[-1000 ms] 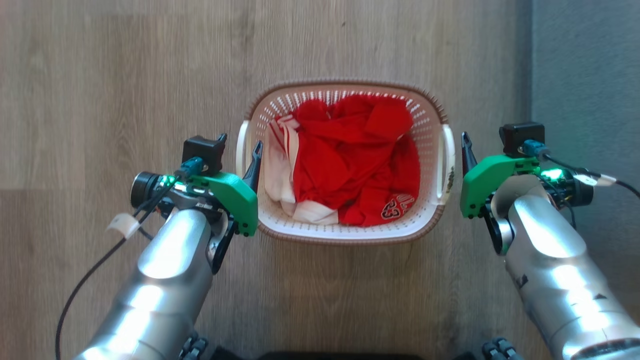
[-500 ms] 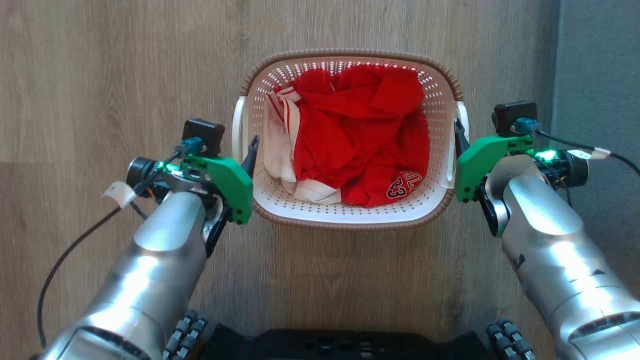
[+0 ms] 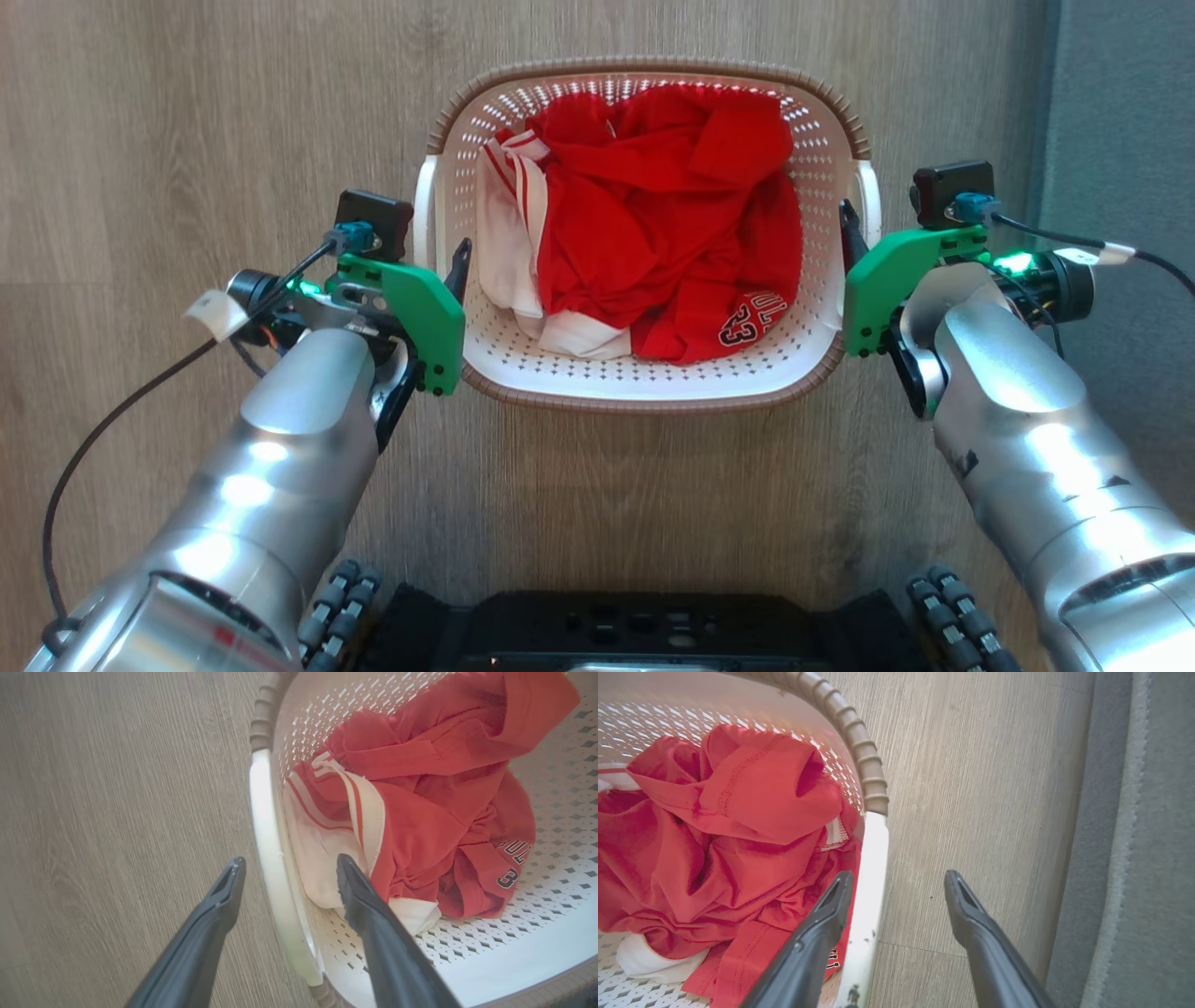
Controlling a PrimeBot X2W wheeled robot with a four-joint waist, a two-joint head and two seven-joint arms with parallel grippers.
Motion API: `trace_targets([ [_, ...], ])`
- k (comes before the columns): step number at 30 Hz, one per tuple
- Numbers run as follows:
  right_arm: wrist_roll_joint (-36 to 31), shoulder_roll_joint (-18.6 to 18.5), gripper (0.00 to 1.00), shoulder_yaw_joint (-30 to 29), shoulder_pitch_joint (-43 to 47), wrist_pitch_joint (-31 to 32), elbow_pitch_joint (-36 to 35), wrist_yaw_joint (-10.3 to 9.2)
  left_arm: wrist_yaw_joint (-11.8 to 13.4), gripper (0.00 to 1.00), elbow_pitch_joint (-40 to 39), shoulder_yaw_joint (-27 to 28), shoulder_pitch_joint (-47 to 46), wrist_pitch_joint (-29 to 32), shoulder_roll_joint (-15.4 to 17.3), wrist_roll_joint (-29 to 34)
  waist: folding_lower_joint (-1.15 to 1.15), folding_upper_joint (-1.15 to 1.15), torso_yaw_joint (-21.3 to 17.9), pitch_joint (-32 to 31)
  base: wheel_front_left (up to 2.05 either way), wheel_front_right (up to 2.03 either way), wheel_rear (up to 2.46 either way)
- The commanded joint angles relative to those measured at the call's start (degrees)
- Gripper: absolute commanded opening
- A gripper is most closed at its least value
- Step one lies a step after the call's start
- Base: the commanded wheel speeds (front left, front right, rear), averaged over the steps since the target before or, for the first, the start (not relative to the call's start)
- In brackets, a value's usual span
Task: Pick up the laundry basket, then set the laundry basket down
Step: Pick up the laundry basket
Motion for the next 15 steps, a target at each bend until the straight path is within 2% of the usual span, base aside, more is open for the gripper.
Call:
trace_targets([
  [1, 0.77, 0.93, 1.00, 1.53, 1.30, 0.70, -0.27, 0.40, 0.26, 1.00, -0.05, 0.11, 0.08, 0.31, 1.35, -0.74, 0.00, -0.01, 0.00, 0.59, 0.00, 0.00, 0.00],
  [15, 6.19, 0.93, 1.00, 5.94, -0.67, 7.45, 0.79, 0.40, -0.43, 1.00, 0.12, -5.74, -3.29, 3.75, 1.35, -3.91, 0.00, -0.01, 0.87, 3.73, 0.00, 0.00, 0.00],
])
